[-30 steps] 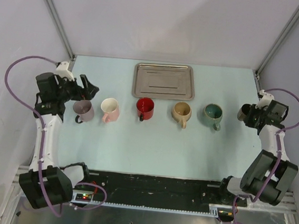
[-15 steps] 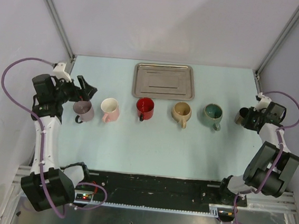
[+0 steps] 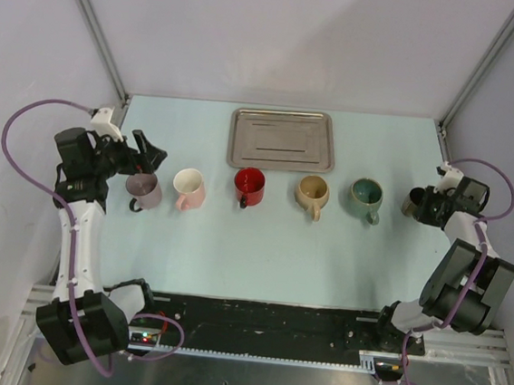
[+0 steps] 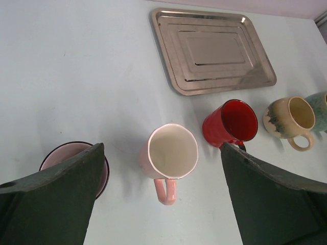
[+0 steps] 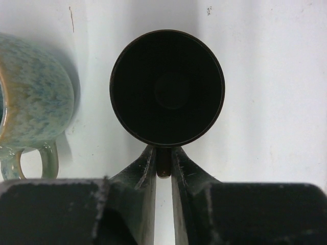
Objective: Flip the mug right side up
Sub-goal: Place the cup at the corner of the board, then reset both arms
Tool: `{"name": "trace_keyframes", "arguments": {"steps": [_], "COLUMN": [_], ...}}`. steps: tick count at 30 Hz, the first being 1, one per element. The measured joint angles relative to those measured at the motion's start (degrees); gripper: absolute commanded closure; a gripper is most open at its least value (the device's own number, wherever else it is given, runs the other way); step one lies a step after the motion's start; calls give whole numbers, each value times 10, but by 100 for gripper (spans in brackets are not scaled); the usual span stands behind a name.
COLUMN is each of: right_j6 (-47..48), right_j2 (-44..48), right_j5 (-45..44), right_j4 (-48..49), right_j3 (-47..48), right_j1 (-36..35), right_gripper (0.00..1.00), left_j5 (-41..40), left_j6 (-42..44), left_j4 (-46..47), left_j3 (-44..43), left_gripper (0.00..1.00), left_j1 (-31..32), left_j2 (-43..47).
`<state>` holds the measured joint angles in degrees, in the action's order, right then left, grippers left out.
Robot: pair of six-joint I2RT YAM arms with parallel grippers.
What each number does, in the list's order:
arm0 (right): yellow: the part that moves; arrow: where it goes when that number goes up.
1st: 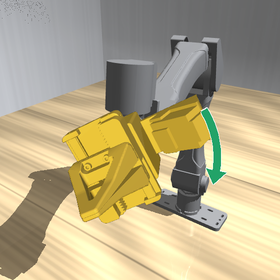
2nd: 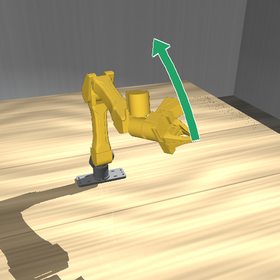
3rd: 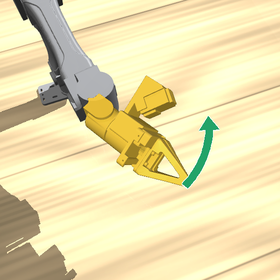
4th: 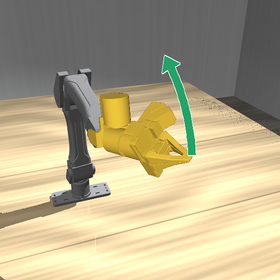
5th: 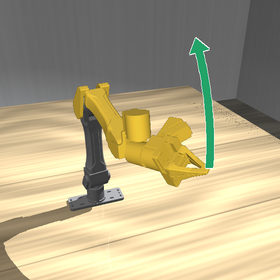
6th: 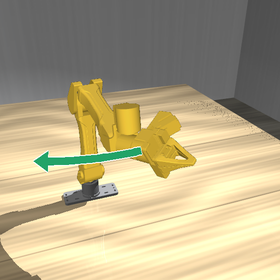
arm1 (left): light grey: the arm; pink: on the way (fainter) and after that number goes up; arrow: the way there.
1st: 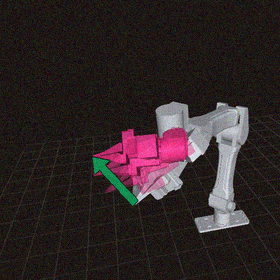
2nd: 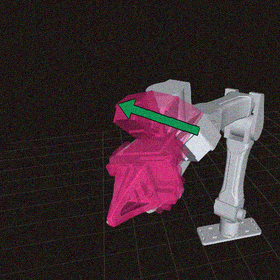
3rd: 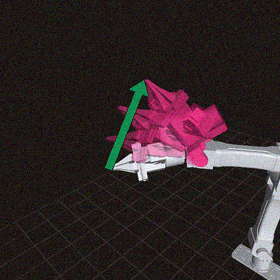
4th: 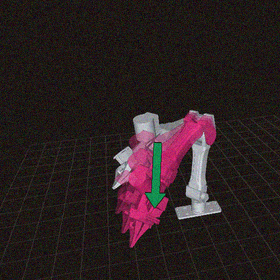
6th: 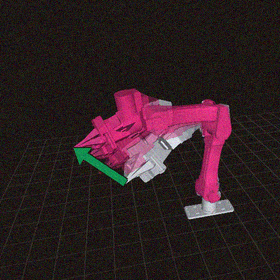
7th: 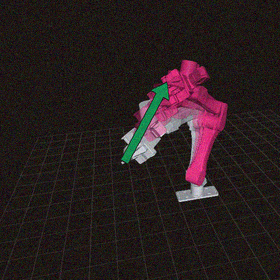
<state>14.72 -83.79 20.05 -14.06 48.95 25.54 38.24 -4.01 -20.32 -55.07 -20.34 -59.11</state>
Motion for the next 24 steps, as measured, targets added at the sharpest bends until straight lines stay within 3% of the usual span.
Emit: {"name": "trace_keyframes", "arguments": {"steps": [6,16,21,24], "right_j6": [8,20,31,34], "right_j2": [0,32,116,178], "right_j5": [-1,4,5,9], "right_j4": [7,-19,-55,-88], "right_j3": [-4,-6,-8,-2], "right_j1": [1,2,2,2], "right_gripper": [50,16,3,1], "left_j5": [0,0,0,-1], "left_j6": [0,0,1,2], "left_j4": [0,0,0,-2], "left_j3": [0,0,0,0], "left_gripper": [2,2,2,2], "left_j1": [0,-1,-1,-3], "left_j2": [1,11,15,26]}}
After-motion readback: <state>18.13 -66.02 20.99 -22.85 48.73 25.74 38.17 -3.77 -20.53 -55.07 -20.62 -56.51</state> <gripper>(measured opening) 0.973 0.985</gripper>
